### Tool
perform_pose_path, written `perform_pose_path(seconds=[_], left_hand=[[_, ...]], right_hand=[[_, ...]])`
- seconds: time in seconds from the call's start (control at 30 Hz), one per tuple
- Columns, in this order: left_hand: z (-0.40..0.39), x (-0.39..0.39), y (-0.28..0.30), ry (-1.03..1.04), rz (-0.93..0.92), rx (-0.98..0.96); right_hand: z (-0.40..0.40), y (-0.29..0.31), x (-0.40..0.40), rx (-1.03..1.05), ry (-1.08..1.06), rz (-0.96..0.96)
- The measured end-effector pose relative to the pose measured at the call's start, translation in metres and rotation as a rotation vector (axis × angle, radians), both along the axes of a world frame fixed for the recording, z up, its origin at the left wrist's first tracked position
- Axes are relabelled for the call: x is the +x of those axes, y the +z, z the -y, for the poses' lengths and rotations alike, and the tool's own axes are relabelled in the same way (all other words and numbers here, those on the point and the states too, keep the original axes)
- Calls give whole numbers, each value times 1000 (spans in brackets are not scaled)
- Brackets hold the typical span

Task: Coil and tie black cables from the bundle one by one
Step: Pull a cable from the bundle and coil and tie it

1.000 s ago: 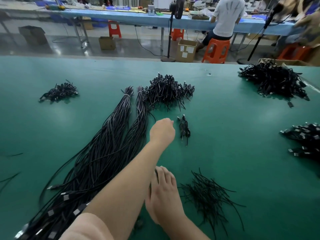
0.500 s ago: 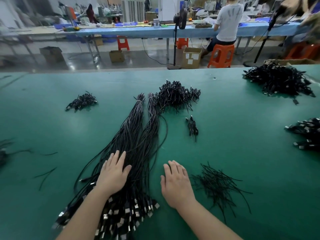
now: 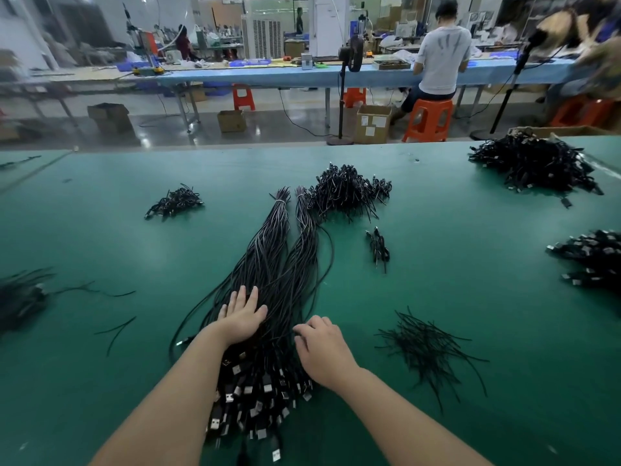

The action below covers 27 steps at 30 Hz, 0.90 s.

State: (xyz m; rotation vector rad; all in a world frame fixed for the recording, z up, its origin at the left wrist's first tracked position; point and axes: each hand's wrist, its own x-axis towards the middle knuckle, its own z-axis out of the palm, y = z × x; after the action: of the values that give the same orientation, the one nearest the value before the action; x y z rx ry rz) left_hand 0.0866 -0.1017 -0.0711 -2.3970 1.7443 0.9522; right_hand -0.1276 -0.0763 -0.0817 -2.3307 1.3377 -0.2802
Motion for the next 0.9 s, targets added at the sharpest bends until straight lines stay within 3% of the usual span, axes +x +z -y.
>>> perform_pose_path(seconds=[0.23,0.53,0.63,0.77,0.9], left_hand=[[-2,-2,3,4,5,11],[-5,-4,8,-8,5,17],[-6,-4,9,-20,8,18],[-8,-5,11,-32,6,24],[-10,-4,14,-41,1,33]], right_hand=[[9,21,36,425,-325,91],[15,26,59,546,-595,141],[16,30,49,662,-632,269],[24,33,29,829,-671,611],[27,34,1,868,-689,825]])
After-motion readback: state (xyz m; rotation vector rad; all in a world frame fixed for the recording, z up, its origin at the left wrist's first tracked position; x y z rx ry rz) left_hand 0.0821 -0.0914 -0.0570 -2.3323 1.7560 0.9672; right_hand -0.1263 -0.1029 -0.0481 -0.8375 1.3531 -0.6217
